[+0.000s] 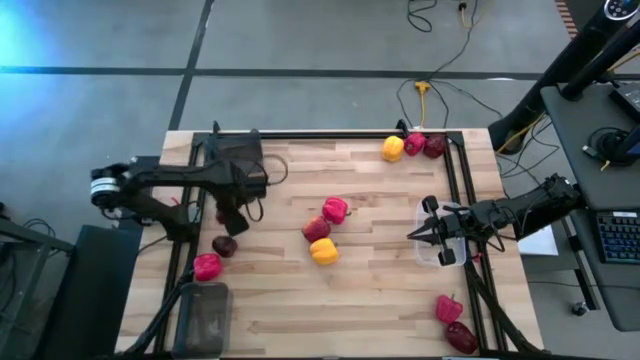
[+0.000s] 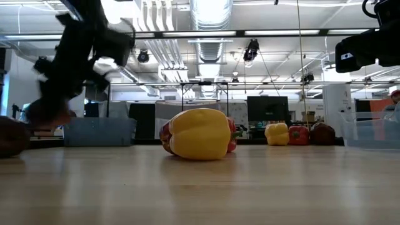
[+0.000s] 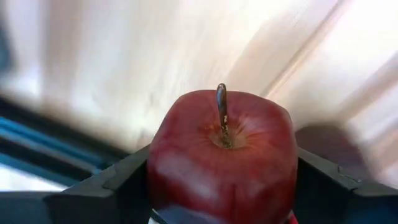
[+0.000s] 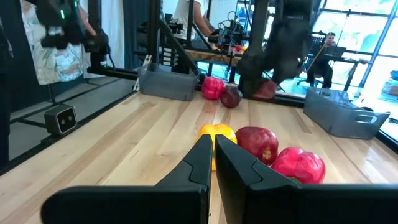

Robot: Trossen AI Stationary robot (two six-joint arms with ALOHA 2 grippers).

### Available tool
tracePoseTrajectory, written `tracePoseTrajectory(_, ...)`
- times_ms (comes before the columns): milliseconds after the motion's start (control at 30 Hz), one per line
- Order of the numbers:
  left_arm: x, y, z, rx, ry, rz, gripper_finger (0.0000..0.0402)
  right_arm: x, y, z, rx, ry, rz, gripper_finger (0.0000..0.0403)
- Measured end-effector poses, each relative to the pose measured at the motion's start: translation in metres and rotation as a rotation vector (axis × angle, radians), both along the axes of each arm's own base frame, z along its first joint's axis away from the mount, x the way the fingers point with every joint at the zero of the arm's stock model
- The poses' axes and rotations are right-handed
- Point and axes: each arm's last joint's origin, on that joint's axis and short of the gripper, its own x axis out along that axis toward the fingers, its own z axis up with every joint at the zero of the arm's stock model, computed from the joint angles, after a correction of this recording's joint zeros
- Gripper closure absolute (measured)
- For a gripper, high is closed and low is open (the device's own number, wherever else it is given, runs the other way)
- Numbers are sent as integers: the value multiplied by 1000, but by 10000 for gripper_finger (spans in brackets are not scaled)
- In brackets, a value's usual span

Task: Sort produce into baskets
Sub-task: Put the apple into the top black bin

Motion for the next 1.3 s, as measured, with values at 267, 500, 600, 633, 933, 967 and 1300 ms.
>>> tracePoseTrajectory(267,22,29,78,454,-447,33,132,0,0,0,0,0,0,390)
tracePoseTrajectory(500,17,89,91,603,-595,278,132,0,0,0,0,0,0,390)
tracePoseTrajectory(600,7,118,86,665,-649,472,132,0,0,0,0,0,0,390)
tracePoseTrajectory(633,3,126,82,678,-661,543,132,0,0,0,0,0,0,390)
tracePoseTrajectory(933,-13,170,24,713,-645,928,132,0,0,0,0,0,0,390)
tracePoseTrajectory(967,-12,171,17,708,-630,951,132,0,0,0,0,0,0,390)
tracePoseTrajectory(1300,-3,181,-29,674,-566,1067,119,0,0,0,0,0,0,390)
